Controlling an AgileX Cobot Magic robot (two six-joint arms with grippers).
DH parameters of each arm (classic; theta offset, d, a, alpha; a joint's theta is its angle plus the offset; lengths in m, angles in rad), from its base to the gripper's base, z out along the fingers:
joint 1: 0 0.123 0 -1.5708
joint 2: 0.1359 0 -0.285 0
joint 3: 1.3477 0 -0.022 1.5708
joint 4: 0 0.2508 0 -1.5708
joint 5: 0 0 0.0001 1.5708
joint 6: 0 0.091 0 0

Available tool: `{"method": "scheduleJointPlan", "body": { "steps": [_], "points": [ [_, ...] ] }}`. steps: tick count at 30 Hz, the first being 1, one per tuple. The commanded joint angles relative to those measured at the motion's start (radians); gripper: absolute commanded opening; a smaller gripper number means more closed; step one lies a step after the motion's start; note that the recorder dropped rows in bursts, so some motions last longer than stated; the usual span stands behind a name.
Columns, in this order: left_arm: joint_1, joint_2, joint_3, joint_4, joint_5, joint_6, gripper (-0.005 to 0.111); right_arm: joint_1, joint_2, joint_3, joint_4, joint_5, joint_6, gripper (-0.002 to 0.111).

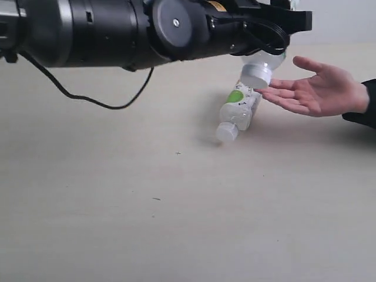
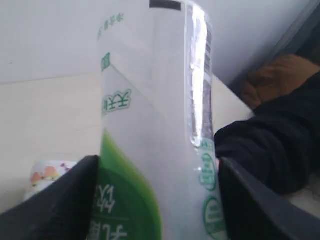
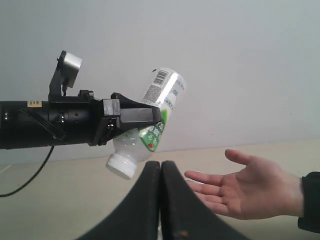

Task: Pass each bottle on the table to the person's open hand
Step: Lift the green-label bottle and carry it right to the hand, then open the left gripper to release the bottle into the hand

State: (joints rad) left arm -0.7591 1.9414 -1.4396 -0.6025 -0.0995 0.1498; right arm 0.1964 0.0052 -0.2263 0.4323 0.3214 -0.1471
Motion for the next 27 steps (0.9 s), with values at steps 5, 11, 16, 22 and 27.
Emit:
{"method": "scheduleJointPlan", "body": {
  "steps": [5,11,16,22,27],
  "points": [
    [-0.120,0.110,-0.005,-0.291,-0.243,-0.034,0.000,0.002,-0.005,0.002,-0.005,-0.003,-0.007,0.000],
    [-0.164,0.165,-0.005,-0.428,-0.323,-0.123,0.000,0.002,-0.005,0.002,-0.005,-0.003,-0.007,0.000],
    [-0.187,0.203,-0.005,-0.428,-0.332,-0.191,0.000,0.002,-0.005,0.002,-0.005,-0.003,-0.007,0.000],
    [-0.193,0.238,-0.043,-0.397,-0.325,-0.239,0.000,0.002,-0.005,0.002,-0.005,-0.003,-0.007,0.000],
    [-0.193,0.279,-0.118,-0.354,-0.271,-0.239,0.000,0.002,-0.005,0.002,-0.005,-0.001,-0.007,0.000]
  ]
}}
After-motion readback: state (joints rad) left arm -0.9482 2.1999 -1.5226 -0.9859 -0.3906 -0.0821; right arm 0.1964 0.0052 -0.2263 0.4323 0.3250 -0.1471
